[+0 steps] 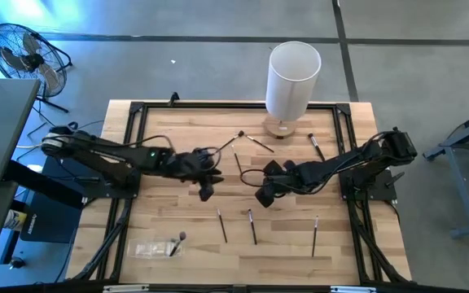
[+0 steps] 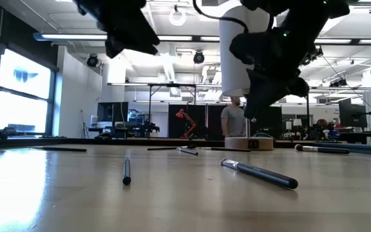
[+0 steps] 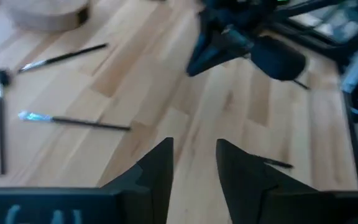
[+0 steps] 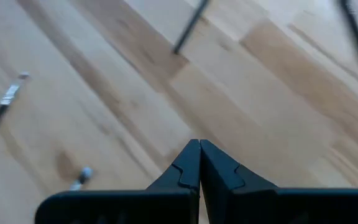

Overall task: Put items in baskets/containers
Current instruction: Put the black eye grooming brush into the transparent organizer

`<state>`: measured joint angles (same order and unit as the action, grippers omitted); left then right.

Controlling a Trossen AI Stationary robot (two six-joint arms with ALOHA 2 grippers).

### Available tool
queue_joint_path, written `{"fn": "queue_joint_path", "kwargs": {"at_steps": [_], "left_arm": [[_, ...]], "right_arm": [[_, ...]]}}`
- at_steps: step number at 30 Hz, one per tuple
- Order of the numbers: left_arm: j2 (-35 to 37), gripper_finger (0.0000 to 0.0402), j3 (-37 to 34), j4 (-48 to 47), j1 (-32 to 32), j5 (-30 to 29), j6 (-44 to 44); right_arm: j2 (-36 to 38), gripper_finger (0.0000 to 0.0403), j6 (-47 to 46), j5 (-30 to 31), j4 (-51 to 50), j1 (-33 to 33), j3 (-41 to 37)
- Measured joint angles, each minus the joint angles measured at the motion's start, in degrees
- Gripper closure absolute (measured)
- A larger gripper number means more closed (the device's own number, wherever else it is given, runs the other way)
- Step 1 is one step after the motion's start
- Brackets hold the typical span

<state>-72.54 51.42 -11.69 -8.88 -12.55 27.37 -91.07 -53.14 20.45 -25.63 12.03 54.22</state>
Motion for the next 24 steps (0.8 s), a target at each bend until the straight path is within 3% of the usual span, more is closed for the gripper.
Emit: {"fn": "queue_joint_path", "kwargs": {"at_steps": [7,14,21,24], "left_arm": [[11.2,0.0391,-12.4,8.5,-1.2,3.3,-5.4],[25.0,0.0399,-21.1,8.7,-0.8,7.9,-10.9],[36.3,0.0400,-22.9,-0.5,-0.8,10.2,-15.3],[39.8,0.0399,-22.9,-5.2,-0.9,10.3,-16.8]], "right_arm": [[-0.5,0.0402,-3.0,6.5,7.2,3.4,0.0],[-8.6,0.0403,-4.9,13.1,21.9,2.6,2.7],[-23.9,0.0403,-2.6,20.1,20.4,-2.3,19.5],[-29.1,0.0403,-0.6,20.6,18.8,-5.8,26.8]]}}
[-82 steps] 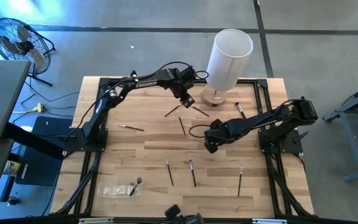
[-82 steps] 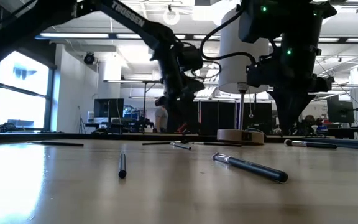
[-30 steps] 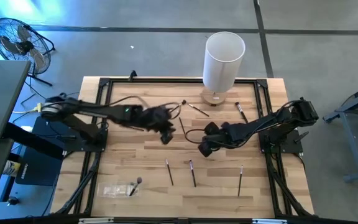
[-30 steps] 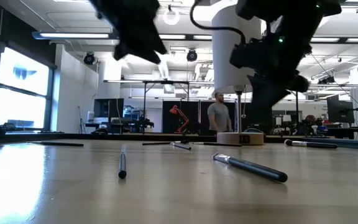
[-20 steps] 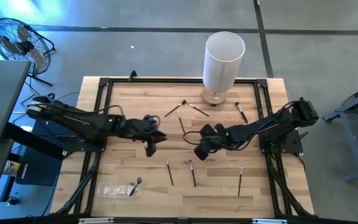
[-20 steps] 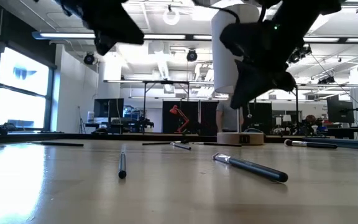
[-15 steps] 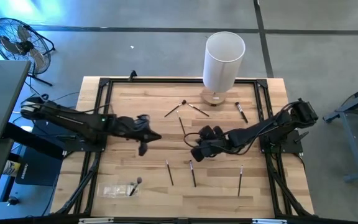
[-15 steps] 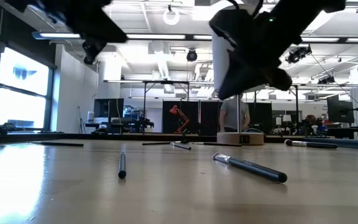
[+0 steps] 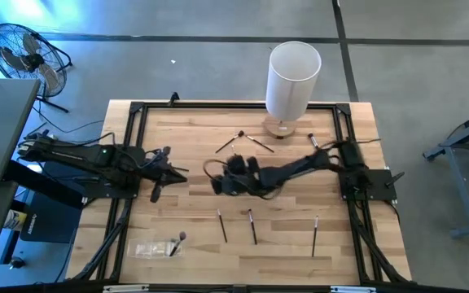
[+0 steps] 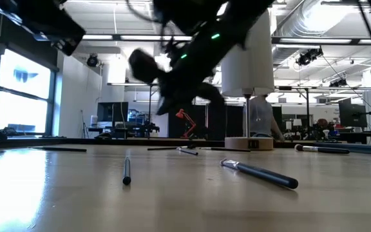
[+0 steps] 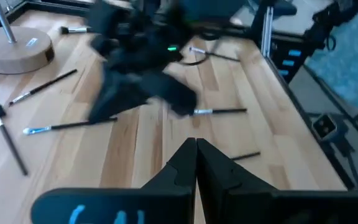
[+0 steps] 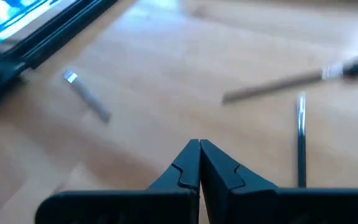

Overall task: Put items in baskets/containers
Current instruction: Put the black eye grooming brush into the transparent organizer

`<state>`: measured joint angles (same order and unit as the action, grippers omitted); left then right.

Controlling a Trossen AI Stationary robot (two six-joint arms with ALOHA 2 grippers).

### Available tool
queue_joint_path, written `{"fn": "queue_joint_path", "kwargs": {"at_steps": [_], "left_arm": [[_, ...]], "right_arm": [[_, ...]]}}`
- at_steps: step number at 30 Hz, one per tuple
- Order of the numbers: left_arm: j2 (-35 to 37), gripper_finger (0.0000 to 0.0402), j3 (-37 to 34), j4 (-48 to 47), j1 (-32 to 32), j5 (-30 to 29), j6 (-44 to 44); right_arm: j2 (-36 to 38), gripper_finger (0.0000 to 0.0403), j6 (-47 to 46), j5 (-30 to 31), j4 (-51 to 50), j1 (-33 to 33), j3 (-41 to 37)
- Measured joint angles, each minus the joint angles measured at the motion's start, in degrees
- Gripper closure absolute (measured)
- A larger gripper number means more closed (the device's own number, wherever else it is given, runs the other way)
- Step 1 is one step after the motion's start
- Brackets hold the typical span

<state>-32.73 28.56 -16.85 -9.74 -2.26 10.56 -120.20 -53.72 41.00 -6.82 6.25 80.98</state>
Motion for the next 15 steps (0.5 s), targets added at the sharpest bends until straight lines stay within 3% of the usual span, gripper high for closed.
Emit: {"fn": "queue_joint_path", "kwargs": {"at_steps": [7,15], "left_arm": [[11.4,0.0401,0.0,-12.8,0.0,-1.1,-1.9],[23.2,0.0401,0.0,-16.9,0.0,-3.2,-1.8]], "right_arm": [[-9.6,0.0403,2.8,-5.5,-8.9,-9.0,15.0],[-16.0,0.0403,4.7,-14.6,-15.5,-14.8,24.1]]}}
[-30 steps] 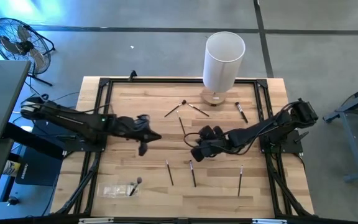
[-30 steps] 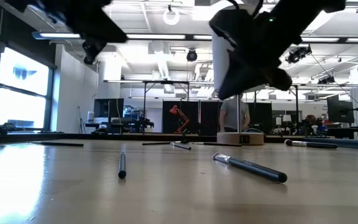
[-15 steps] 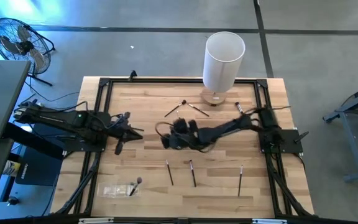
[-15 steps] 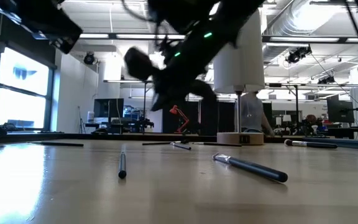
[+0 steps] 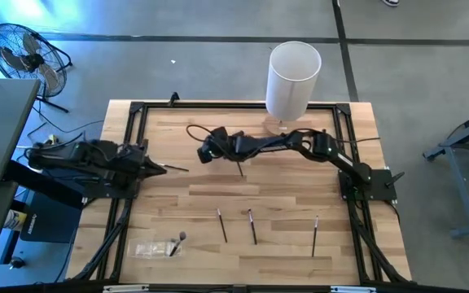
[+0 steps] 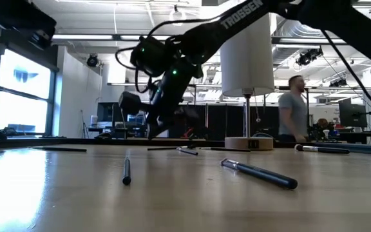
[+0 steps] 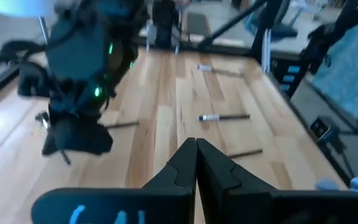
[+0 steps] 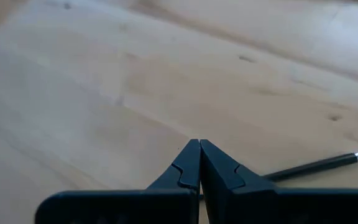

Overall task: Put items in baskets/containers
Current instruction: Put the black eye grooming brush into the transparent organizer

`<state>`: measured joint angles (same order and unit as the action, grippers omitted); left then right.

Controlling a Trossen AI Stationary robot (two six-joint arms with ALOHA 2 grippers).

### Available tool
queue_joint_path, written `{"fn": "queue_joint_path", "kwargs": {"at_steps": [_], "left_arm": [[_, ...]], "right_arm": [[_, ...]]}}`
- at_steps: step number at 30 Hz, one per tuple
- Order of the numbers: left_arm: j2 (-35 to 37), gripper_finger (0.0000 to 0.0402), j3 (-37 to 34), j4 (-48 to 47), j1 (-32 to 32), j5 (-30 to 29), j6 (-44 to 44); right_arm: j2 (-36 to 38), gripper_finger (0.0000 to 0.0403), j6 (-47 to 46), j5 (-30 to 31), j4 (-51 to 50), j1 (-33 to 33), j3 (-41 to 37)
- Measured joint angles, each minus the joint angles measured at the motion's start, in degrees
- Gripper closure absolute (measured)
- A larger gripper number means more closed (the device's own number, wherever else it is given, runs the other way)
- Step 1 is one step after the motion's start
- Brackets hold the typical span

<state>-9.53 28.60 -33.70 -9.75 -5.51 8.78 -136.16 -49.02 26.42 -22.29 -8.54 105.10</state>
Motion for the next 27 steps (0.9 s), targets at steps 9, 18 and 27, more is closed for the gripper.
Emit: {"fn": "queue_joint_path", "kwargs": {"at_steps": [9,18,27], "left_arm": [[6.5,0.0401,0.0,-0.8,0.0,-1.1,-0.1],[6.9,0.0401,0.0,-0.8,0.0,-1.2,-0.8],[6.9,0.0401,0.0,-0.8,0.0,-1.2,-0.8]], "right_arm": [[-0.3,0.0403,-1.9,-5.9,-2.4,-1.3,-2.5],[0.0,0.0403,-2.0,-10.9,-5.5,0.3,-3.7],[2.3,0.0403,-1.2,-13.8,-15.4,5.2,-3.9]]}}
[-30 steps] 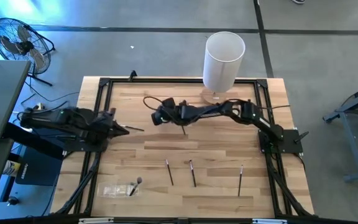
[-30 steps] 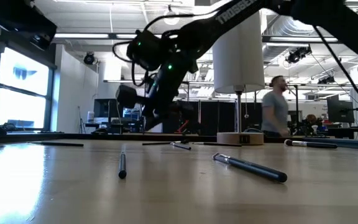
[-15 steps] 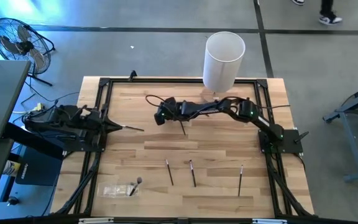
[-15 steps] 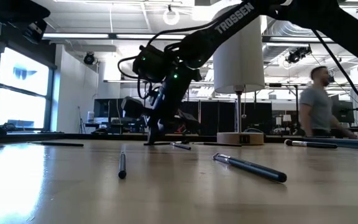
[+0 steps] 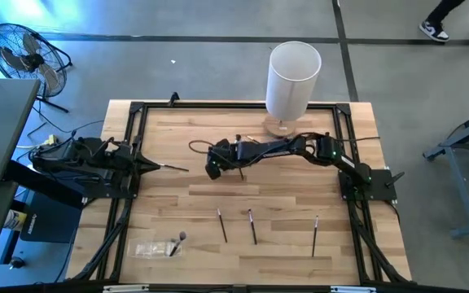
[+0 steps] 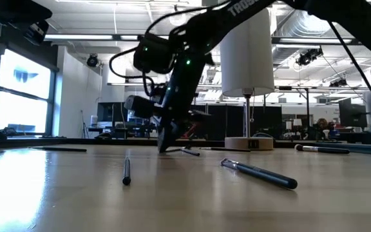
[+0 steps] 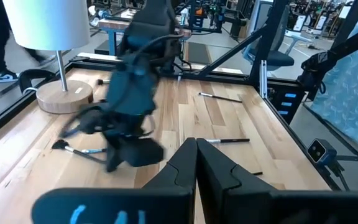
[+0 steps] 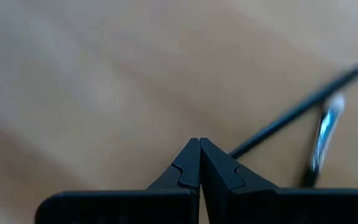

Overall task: Put items in baskets/containers
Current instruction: Put the black eye grooming brush into the transparent organizer

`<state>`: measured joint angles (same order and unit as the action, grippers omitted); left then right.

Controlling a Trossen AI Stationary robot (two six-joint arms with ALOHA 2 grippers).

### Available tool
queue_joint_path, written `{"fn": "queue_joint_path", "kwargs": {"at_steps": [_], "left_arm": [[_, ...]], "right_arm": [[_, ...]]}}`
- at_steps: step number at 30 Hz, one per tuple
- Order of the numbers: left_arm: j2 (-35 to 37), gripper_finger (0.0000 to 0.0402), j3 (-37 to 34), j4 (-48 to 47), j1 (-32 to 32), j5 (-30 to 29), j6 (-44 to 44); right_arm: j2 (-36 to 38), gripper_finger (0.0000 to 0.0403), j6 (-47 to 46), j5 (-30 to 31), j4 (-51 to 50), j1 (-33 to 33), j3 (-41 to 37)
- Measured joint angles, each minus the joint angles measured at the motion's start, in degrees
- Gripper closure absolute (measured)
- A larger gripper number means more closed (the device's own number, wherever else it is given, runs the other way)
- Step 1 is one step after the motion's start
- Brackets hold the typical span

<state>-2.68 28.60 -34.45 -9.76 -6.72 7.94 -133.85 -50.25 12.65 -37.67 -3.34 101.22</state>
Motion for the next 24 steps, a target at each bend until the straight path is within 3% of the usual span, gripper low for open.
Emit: {"fn": "queue_joint_path", "kwargs": {"at_steps": [6,12,15,21,24], "left_arm": [[0.0,0.0401,0.0,0.0,0.0,-0.6,0.0],[0.0,0.0401,0.0,0.0,0.0,-1.8,0.0],[0.0,0.0401,0.0,0.0,0.0,-1.9,0.0],[0.0,0.0401,0.0,0.0,0.0,-2.9,0.0],[0.0,0.0401,0.0,0.0,0.0,-2.9,-0.2]], "right_arm": [[3.8,0.0403,1.7,-0.6,-6.2,2.6,-0.5],[8.0,0.0402,-0.6,12.4,-4.3,3.9,-0.3],[8.3,0.0396,-4.2,14.5,-4.1,2.9,-0.3],[8.0,0.0347,-6.3,14.0,-2.1,-1.5,-0.3],[8.0,0.0314,-6.3,16.7,-0.5,-3.7,-0.2]]}}
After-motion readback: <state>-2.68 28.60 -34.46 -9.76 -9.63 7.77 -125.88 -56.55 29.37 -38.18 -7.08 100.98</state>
